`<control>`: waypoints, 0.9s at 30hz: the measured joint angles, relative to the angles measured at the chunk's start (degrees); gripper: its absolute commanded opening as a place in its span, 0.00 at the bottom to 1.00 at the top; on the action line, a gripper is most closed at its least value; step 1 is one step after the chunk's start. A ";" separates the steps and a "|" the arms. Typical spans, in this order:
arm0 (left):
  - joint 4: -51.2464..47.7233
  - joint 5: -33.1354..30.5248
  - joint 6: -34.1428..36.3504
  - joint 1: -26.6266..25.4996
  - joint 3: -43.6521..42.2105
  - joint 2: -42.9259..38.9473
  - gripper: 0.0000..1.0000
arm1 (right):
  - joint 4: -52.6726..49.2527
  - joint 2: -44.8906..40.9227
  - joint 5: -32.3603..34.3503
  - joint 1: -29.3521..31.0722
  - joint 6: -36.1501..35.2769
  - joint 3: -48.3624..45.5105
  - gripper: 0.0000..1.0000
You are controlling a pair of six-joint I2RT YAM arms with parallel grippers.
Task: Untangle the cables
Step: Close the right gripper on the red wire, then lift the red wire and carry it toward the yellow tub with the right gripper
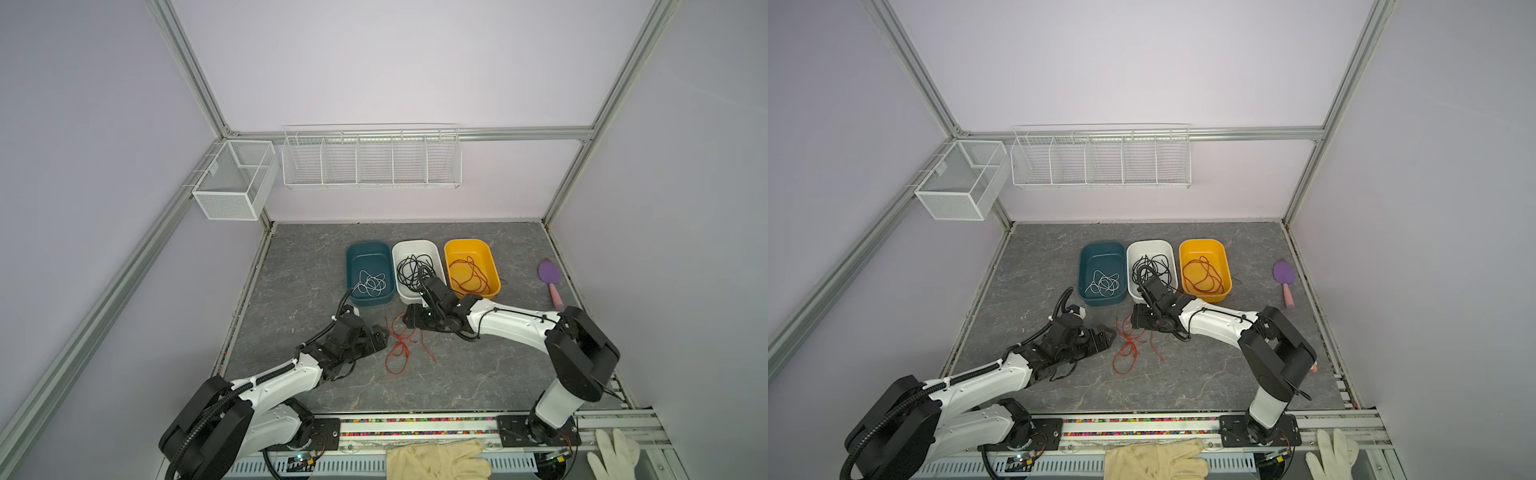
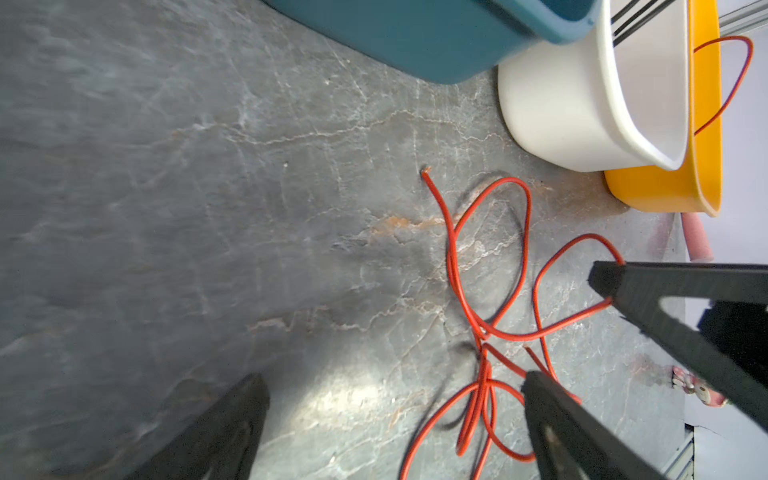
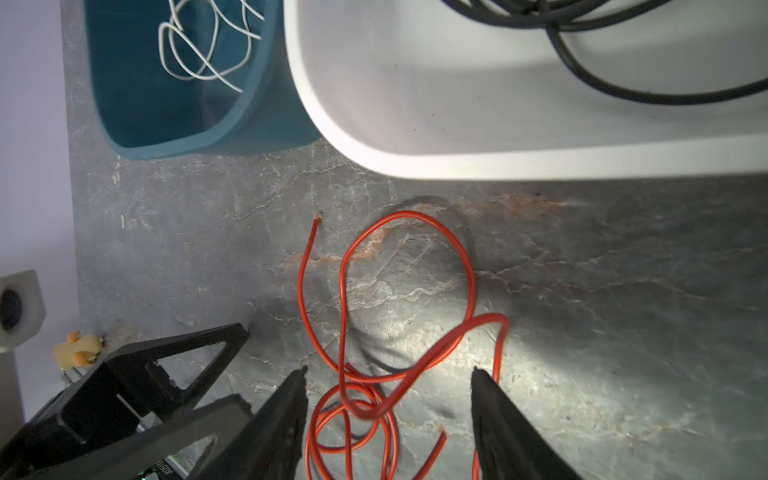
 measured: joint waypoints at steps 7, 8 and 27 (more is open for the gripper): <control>0.13 1.44 0.39 -0.74 3.93 5.57 0.91 | 0.81 1.99 -0.13 -0.26 -0.22 0.00 0.36; 0.33 1.53 0.39 -0.74 4.02 5.81 0.91 | 0.83 1.99 -0.11 -0.33 -0.31 0.00 0.33; 4.74 2.62 0.28 -1.68 4.94 9.18 0.90 | -2.54 -10.32 5.68 1.09 -5.55 -0.17 0.07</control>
